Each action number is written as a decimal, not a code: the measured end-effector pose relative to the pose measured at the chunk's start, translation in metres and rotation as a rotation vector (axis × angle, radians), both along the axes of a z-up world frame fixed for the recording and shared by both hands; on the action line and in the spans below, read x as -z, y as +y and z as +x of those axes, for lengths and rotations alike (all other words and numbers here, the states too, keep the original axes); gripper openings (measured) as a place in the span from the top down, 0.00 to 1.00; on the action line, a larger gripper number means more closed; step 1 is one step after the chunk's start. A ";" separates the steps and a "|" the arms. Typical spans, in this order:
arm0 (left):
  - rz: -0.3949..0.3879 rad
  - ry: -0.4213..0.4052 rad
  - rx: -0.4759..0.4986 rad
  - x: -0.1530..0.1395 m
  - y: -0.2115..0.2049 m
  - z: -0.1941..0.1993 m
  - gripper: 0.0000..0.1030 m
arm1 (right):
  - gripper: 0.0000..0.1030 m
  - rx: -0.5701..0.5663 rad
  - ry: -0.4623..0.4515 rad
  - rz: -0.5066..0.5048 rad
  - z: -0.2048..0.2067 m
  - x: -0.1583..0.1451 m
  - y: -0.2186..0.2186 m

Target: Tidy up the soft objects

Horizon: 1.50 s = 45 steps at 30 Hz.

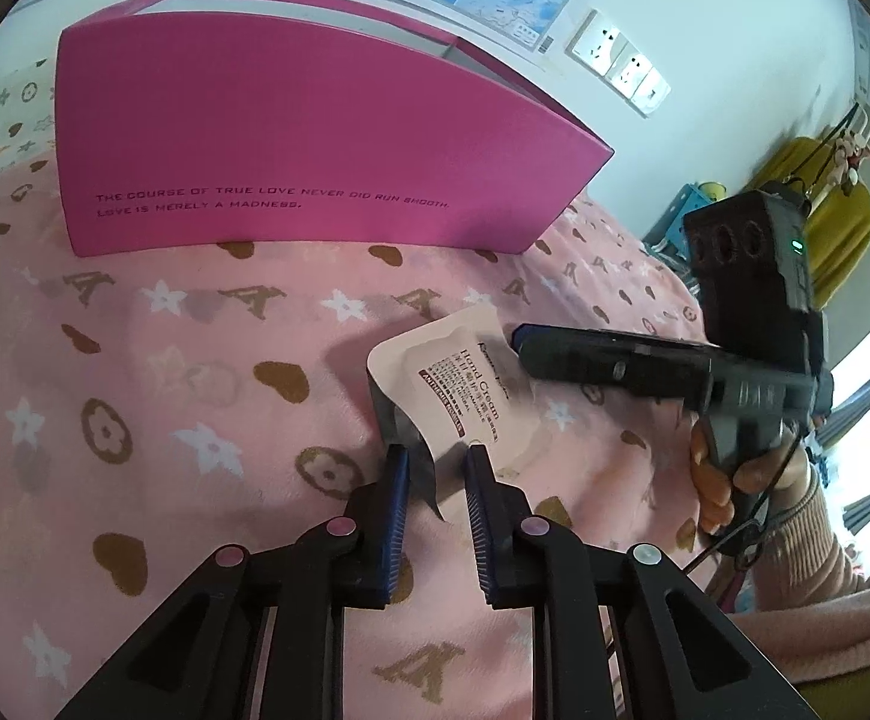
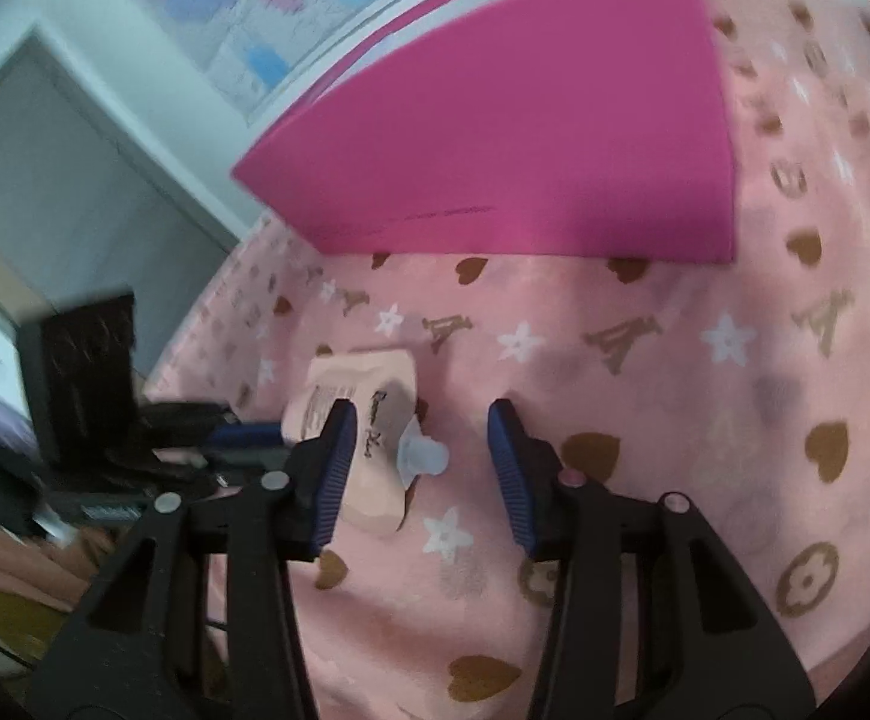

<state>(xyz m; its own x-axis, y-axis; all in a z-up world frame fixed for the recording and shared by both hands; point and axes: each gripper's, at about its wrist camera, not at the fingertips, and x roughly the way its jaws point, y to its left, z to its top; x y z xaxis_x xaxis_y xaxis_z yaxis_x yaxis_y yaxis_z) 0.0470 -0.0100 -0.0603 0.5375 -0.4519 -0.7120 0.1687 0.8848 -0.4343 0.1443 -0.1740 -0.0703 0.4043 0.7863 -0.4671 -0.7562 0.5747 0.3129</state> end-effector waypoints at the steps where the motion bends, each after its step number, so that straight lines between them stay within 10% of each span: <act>1: 0.003 -0.001 0.000 0.000 0.000 0.000 0.82 | 0.53 -0.022 -0.011 -0.020 -0.004 0.000 0.007; 7: -0.006 0.001 -0.003 0.000 0.003 -0.002 0.83 | 0.53 -0.042 0.023 0.021 -0.004 0.005 0.007; 13: -0.009 0.009 0.012 -0.002 0.002 0.000 0.82 | 0.80 0.000 0.021 0.033 -0.010 0.006 -0.001; 45: 0.072 -0.078 0.043 -0.042 -0.017 0.004 0.74 | 0.80 0.070 -0.048 0.094 -0.033 -0.027 -0.027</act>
